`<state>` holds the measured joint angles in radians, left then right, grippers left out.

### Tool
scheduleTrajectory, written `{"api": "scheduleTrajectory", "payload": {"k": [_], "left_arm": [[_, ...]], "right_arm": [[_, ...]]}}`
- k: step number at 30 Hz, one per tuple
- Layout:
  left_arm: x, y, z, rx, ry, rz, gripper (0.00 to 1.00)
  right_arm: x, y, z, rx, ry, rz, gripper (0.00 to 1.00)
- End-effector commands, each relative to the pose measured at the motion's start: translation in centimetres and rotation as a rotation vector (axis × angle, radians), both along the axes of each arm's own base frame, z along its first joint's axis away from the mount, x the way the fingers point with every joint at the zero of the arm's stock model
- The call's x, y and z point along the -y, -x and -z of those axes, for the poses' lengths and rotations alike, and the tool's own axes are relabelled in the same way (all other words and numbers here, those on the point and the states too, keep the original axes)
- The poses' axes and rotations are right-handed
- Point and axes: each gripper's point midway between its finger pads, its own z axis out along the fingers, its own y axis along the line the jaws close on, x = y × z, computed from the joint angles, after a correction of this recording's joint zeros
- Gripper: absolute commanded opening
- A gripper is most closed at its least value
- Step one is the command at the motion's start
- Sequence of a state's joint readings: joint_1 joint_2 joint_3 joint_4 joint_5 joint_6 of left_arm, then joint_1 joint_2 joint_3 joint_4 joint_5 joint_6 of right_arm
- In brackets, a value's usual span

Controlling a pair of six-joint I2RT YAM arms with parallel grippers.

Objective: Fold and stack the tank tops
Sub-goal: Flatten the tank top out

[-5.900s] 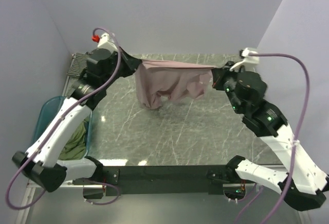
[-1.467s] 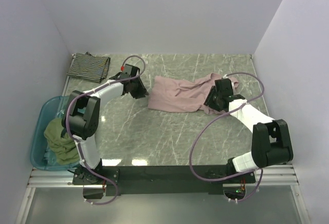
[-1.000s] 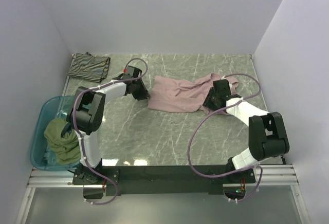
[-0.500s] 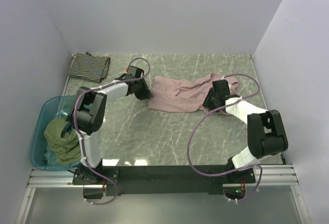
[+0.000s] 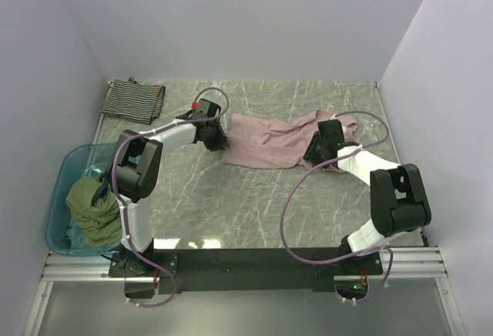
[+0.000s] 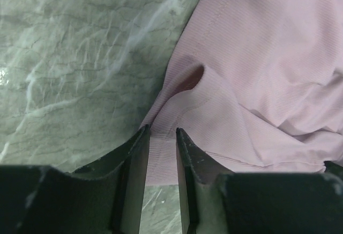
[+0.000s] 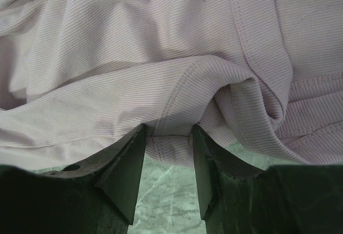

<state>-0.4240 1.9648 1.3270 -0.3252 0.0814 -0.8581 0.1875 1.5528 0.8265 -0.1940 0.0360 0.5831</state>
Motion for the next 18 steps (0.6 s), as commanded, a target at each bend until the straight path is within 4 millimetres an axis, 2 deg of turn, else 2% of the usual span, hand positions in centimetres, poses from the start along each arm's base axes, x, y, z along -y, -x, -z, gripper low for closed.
{"api": "scheduleTrajectory", "payload": {"k": [1,8,18], "left_arm": [[-0.1,-0.8,-1.3,0.041,-0.033,-0.007,0.33],[0.7,-1.0,-0.9,0.036,-0.048,0.005,0.33],[0.6,-1.2,-0.3,0.014,-0.067,-0.011,0.32]], "right_arm": [[-0.2,-1.6,-1.1,0.053,-0.002,0.005,0.47],[-0.3,-1.6,-1.0,0.052,-0.007,0.003,0.47],[-0.5,-1.6,-1.1,0.056,-0.016,-0.005,0.47]]}}
